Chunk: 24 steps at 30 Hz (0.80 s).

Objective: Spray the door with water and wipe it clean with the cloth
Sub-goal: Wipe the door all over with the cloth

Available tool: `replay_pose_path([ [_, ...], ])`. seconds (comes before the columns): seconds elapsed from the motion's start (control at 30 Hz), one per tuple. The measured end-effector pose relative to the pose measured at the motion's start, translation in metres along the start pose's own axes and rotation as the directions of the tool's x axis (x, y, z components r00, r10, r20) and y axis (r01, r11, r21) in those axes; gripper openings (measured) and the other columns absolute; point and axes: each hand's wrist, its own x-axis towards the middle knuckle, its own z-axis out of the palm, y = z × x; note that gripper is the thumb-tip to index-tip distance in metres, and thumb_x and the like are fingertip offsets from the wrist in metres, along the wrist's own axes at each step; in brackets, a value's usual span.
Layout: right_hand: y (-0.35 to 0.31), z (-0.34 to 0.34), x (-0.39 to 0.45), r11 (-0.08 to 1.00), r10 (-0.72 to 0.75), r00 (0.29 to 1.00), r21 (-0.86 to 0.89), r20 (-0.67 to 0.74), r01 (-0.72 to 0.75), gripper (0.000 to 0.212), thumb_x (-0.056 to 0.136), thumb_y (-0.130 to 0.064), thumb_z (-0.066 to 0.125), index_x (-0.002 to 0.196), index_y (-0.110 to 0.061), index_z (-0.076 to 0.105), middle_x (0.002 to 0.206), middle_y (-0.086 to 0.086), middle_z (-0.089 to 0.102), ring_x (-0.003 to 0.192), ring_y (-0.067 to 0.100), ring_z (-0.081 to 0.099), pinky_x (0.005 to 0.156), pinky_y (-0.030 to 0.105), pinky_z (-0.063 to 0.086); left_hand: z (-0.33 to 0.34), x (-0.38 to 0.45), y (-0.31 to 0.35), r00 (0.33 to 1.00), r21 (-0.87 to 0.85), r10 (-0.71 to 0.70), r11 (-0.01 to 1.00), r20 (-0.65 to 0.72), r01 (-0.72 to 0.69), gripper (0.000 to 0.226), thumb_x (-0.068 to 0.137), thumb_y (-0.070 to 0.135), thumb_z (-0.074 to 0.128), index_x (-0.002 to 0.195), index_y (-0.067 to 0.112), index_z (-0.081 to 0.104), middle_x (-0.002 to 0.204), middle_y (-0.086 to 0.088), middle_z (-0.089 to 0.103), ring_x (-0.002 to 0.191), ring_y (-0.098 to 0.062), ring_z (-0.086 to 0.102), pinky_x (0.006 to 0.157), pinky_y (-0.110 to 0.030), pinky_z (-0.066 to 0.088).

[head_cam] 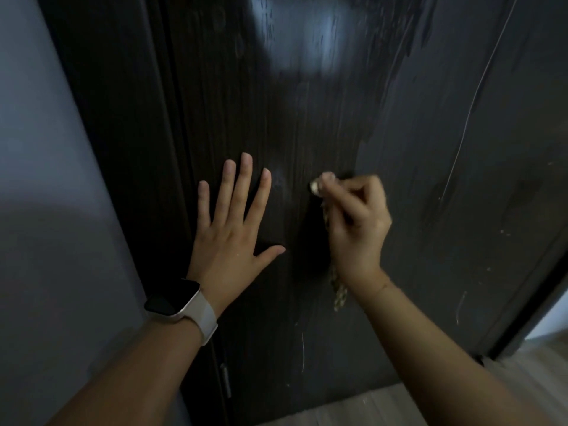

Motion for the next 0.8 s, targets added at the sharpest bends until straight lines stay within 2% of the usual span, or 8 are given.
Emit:
replay_pose_path([
  [0.07, 0.006, -0.002, -0.04, 0.998, -0.052, 0.993, -0.041, 0.106, 0.057, 0.033, 0.085, 0.009, 0.063, 0.114, -0.005, 0.071, 0.099, 0.006, 0.05, 0.085, 0.023, 0.054, 0.07, 0.034, 0.049, 0.001, -0.001, 0.0, 1.0, 0.007, 0.001, 1.0, -0.005, -0.001, 0.114, 0.074, 0.065, 0.059, 0.158, 0.013, 0.002, 0.162, -0.014, -0.014, 0.15, -0.029, -0.017, 0.119, -0.048, -0.016],
  [0.17, 0.015, -0.012, -0.084, 0.999, 0.004, 0.963, -0.049, 0.269, 0.009, 0.037, 0.081, 0.01, 0.067, 0.113, -0.008, 0.072, 0.097, 0.003, 0.049, 0.083, 0.024, 0.054, 0.065, 0.04, 0.049, 0.001, -0.001, 0.0, 1.0, 0.018, 0.001, 1.0, -0.006, -0.001, 0.115, 0.074, 0.066, 0.058, 0.157, 0.013, 0.0, 0.161, -0.013, -0.019, 0.149, -0.029, -0.019, 0.119, -0.048, -0.017],
  [0.27, 0.015, -0.02, -0.061, 1.0, 0.013, 0.943, -0.024, 0.331, -0.006, 0.029, 0.082, 0.008, 0.066, 0.106, -0.007, 0.074, 0.09, 0.006, 0.053, 0.081, 0.023, 0.055, 0.067, 0.04, 0.049, -0.001, 0.0, 0.0, 1.0, 0.02, -0.001, 1.0, 0.002, 0.001, 0.116, 0.073, 0.066, 0.059, 0.157, 0.013, -0.001, 0.161, -0.013, -0.019, 0.149, -0.029, -0.019, 0.119, -0.048, -0.018],
  [0.43, 0.009, -0.016, 0.043, 0.996, 0.067, 0.998, 0.055, -0.008, -0.067, 0.011, 0.09, 0.0, 0.067, 0.097, -0.002, 0.075, 0.082, 0.005, 0.048, 0.072, 0.022, 0.054, 0.068, 0.032, 0.05, -0.001, 0.001, 0.0, 1.0, -0.005, 0.001, 1.0, -0.013, -0.001, 0.117, 0.072, 0.064, 0.063, 0.157, 0.013, 0.0, 0.162, -0.013, -0.016, 0.15, -0.029, -0.017, 0.119, -0.048, -0.017],
  [0.5, 0.01, -0.011, 0.041, 0.998, 0.037, 0.999, 0.043, -0.039, -0.035, 0.014, 0.089, 0.003, 0.067, 0.1, 0.0, 0.074, 0.085, 0.002, 0.046, 0.074, 0.023, 0.054, 0.069, 0.031, 0.049, -0.001, 0.0, 0.0, 1.0, -0.016, 0.004, 1.0, -0.022, -0.004, 0.117, 0.072, 0.063, 0.063, 0.157, 0.013, 0.0, 0.162, -0.012, -0.016, 0.15, -0.029, -0.016, 0.12, -0.048, -0.016],
  [0.63, 0.017, -0.021, -0.037, 0.997, -0.03, 0.976, -0.06, 0.217, 0.044, 0.026, 0.083, 0.011, 0.067, 0.104, -0.001, 0.073, 0.088, 0.007, 0.054, 0.08, 0.025, 0.054, 0.068, 0.039, 0.049, 0.0, -0.002, -0.001, 0.999, -0.027, 0.004, 1.0, -0.036, -0.005, 0.12, 0.07, 0.062, 0.07, 0.157, 0.013, 0.003, 0.163, -0.012, -0.014, 0.151, -0.029, -0.013, 0.12, -0.048, -0.015],
  [0.73, 0.019, -0.031, -0.046, 0.997, 0.002, 0.931, -0.074, 0.364, 0.027, 0.018, 0.084, 0.007, 0.068, 0.096, -0.004, 0.075, 0.082, 0.007, 0.053, 0.076, 0.024, 0.054, 0.064, 0.041, 0.048, -0.002, -0.002, -0.001, 1.0, -0.028, 0.005, 1.0, -0.025, -0.005, 0.121, 0.07, 0.06, 0.073, 0.157, 0.013, 0.004, 0.163, -0.013, -0.014, 0.151, -0.029, -0.014, 0.12, -0.048, -0.014],
  [0.8, 0.014, -0.032, -0.019, 0.996, -0.016, 0.928, -0.071, 0.371, 0.046, 0.009, 0.089, 0.0, 0.067, 0.09, -0.005, 0.074, 0.08, 0.005, 0.052, 0.074, 0.023, 0.054, 0.063, 0.04, 0.047, -0.004, -0.001, 0.001, 1.0, -0.041, -0.01, 0.999, -0.017, 0.009, 0.121, 0.07, 0.059, 0.074, 0.157, 0.013, 0.004, 0.163, -0.013, -0.013, 0.151, -0.029, -0.015, 0.12, -0.048, -0.015],
])
